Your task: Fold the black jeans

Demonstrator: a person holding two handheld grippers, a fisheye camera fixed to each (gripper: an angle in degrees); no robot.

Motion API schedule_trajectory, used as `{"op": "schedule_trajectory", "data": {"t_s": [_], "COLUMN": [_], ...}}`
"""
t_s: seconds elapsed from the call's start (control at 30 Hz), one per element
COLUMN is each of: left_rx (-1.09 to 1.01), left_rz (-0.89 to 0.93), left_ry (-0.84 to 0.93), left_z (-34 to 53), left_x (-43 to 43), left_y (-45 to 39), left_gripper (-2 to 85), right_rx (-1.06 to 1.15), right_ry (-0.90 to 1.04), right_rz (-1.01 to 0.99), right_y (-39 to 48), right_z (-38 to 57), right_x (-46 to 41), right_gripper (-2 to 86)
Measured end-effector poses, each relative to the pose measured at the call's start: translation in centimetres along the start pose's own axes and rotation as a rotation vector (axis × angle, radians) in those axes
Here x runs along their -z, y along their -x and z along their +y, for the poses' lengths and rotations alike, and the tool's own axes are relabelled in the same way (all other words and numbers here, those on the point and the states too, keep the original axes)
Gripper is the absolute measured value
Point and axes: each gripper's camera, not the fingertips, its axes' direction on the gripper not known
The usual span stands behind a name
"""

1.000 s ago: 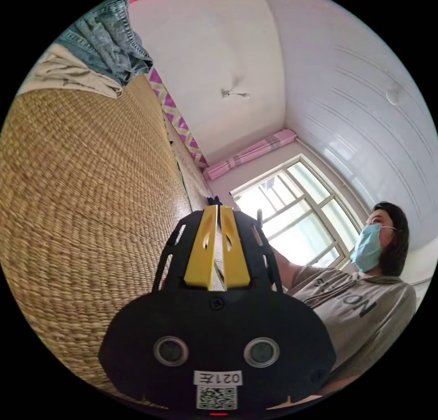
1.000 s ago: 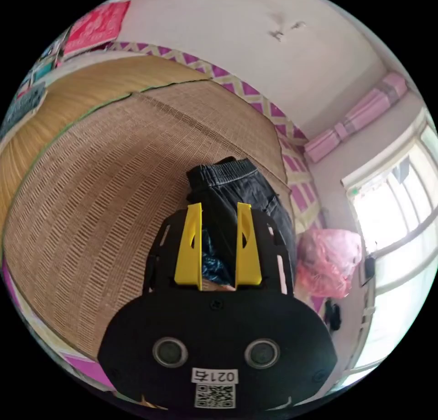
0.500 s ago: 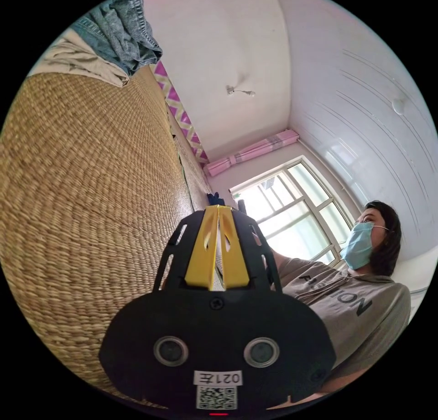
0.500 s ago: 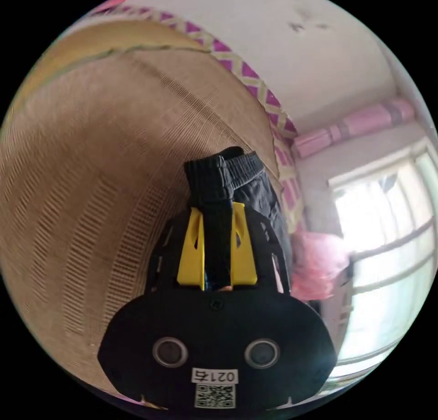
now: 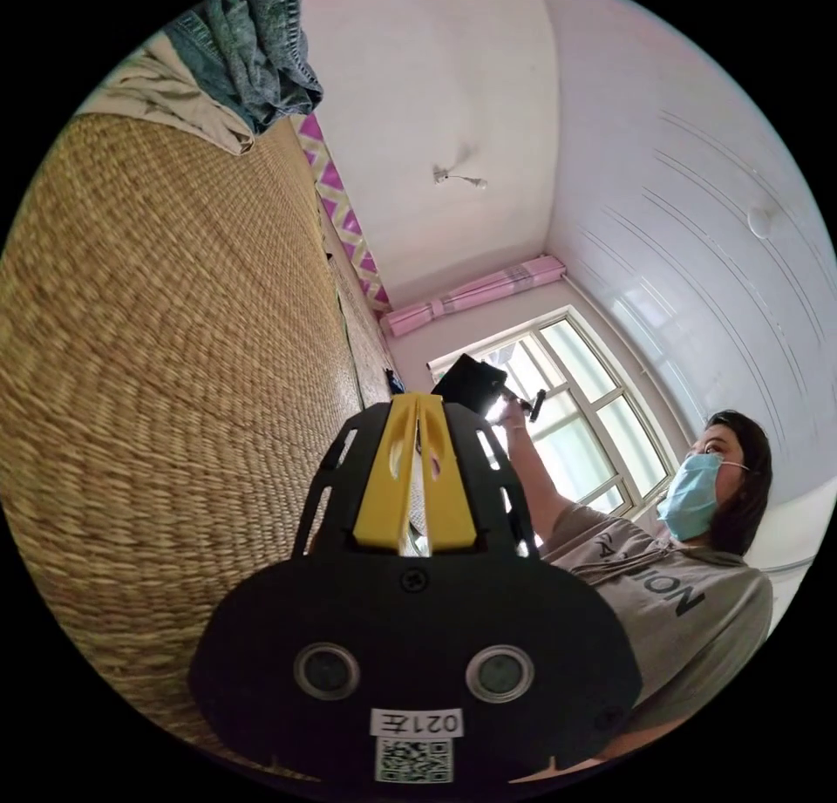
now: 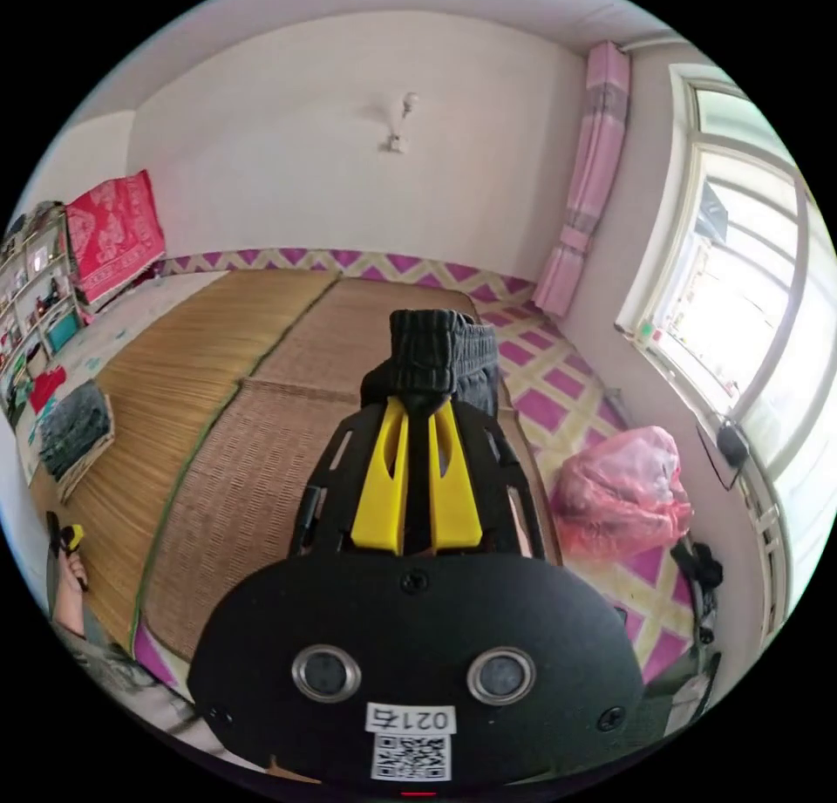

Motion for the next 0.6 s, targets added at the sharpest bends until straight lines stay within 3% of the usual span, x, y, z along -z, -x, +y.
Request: {"op": "schedule_trajectory", "data": {"t_s": [0.17, 0.3, 0.4, 0.57, 0.6], "left_rx": [0.020, -0.005, -0.021, -0.037, -0.033], "left_rz": [0.016, 0.047, 0.083, 0.010, 0.001], "left_ry": [0.011, -0.008, -0.028, -0.050, -0.059], "left_z": [-1.0, -1.5, -1.6, -2.0, -2.0], "left_x": [0.3, 0.9, 2.1, 5.8, 7.0], "left_y": [-0.1, -1.7, -3.2, -4.7, -4.9], "left_gripper": [-0.9, -0.9, -0.9, -1.0, -1.0], "right_rx": [0.139, 0.304, 0.503, 0.829, 0.840], "right_ry": [-0.112, -0.167, -0.154, 0.075, 0.091], "right_rz": [-0.191, -0.357, -0.492, -0.678, -0.706], "right_y": [10.5, 22.4, 36.2, 62.5, 64.6], "right_z": [-6.7, -8.5, -5.8, 6.7, 8.1], "right_x": [10.4, 13.5, 12.8, 3.9, 3.0], "right_gripper": [0.8, 0.9, 1.4, 3.1, 3.4]}}
